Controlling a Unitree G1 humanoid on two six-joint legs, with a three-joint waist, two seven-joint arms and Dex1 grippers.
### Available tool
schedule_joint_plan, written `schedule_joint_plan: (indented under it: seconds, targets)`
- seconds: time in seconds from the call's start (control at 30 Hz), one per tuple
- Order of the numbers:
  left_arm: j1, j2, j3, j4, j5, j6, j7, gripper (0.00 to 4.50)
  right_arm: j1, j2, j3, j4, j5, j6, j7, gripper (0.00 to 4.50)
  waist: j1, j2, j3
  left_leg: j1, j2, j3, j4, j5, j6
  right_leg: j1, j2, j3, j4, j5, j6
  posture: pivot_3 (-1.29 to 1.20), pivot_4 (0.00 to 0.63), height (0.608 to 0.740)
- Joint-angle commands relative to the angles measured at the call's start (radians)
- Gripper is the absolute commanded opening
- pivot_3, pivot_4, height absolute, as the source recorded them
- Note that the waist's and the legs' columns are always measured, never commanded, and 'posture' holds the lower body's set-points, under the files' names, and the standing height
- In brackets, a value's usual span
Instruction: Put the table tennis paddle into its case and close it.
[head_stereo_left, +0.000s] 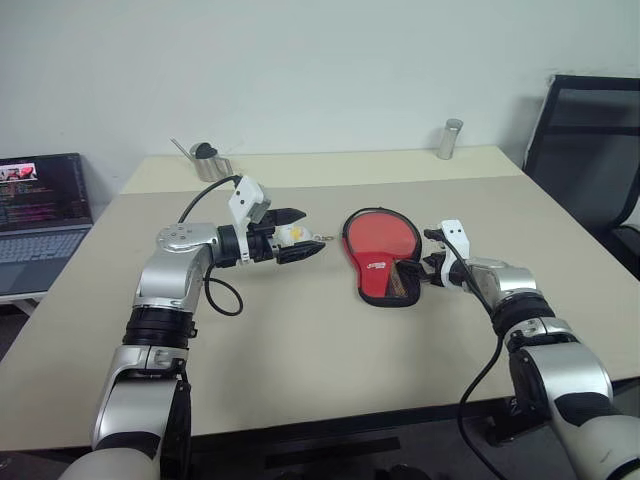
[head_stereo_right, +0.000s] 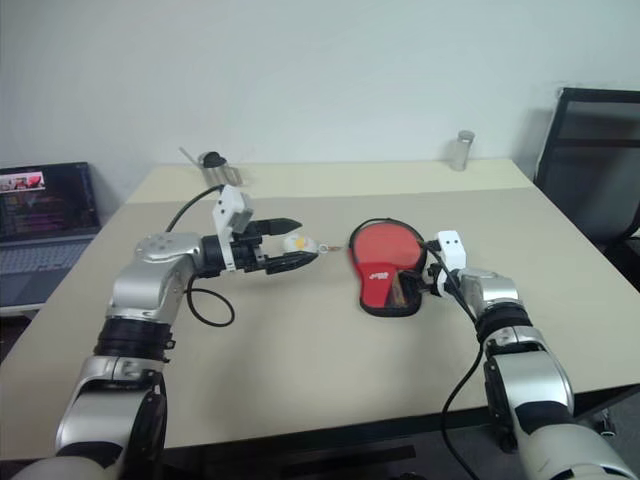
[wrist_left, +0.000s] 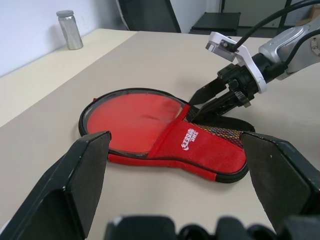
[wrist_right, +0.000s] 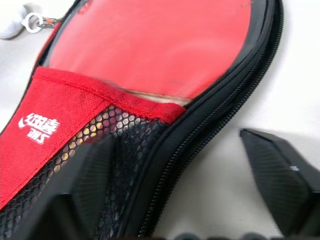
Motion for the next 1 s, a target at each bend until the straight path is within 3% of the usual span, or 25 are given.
schedule_joint_plan:
  seconds: [0.03,0.33,0.7,1.0]
  targets:
    - [-0.003,0.021,0.0,-0.048,-0.015,-0.012,0.002,4.5,0.0,0.018,-0.011,0.021,-0.005,0.012,0.009,2.83,0.0,0.0,0.0,0.0,0.0,0.0,0.0,0.0,0.0,0.0,0.0,0.0,0.0,0.0,0.0,0.0,0.15,0.74]
    - [0.07,0.075,0.006,-0.08,-0.031,-0.001,-0.045,4.5,-0.001,0.093,-0.051,0.01,0.015,0.078,0.025,0.11,-0.005,0.0,0.0,0.006,0.0,0.004,0.0,0.0,0.0,0.0,0.0,0.007,0.008,0.0,0.0,0.0,0.15,0.74]
    - [0.233,0.181,0.053,-0.195,-0.139,0.041,-0.129,4.5,0.023,0.21,-0.043,-0.226,0.082,0.283,0.101,0.02,-0.032,0.0,0.0,0.012,0.002,0.009,-0.002,0.0,0.0,0.0,0.002,0.017,0.011,-0.001,0.0,0.0,0.15,0.74]
    - [0.367,0.221,0.046,-0.349,-0.192,0.102,-0.149,4.5,0.22,0.216,0.013,-0.698,0.158,0.596,0.061,0.02,-0.02,0.0,0.0,0.01,0.001,0.009,-0.002,0.0,0.0,-0.001,0.0,0.017,0.01,-0.001,0.001,0.0,0.15,0.74]
